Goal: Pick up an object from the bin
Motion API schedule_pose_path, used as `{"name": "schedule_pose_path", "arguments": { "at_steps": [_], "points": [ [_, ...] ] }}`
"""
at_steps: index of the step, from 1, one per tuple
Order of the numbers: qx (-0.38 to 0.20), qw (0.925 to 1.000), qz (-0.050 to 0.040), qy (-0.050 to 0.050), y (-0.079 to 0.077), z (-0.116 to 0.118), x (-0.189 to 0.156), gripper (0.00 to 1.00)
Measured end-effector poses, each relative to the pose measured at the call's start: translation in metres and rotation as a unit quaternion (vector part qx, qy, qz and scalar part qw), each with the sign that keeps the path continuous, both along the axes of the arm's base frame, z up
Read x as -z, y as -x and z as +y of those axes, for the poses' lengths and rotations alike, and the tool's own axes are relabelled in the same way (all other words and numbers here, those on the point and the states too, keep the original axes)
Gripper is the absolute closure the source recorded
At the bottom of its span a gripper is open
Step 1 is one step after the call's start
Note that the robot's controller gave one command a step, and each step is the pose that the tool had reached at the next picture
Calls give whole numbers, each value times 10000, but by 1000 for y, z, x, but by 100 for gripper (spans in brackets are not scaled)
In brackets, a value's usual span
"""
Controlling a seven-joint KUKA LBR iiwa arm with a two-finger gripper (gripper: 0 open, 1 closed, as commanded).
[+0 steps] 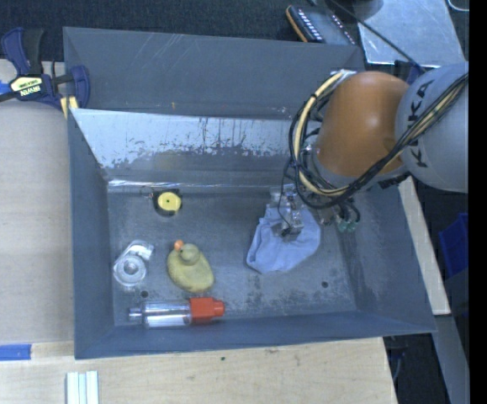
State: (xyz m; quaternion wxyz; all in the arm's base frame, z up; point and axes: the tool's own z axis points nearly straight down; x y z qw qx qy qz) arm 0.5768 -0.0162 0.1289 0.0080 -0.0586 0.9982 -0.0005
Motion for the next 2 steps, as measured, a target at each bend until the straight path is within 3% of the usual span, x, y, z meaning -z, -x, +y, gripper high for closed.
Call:
{"name": "schedule_pose_path", "arguments": {
  "at_steps": [1,2],
  "points": [
    [186,9998,28,-5,15,-2,-48,100],
    [-84,10000,-39,1,-6,3,-97,100]
  ]
}}
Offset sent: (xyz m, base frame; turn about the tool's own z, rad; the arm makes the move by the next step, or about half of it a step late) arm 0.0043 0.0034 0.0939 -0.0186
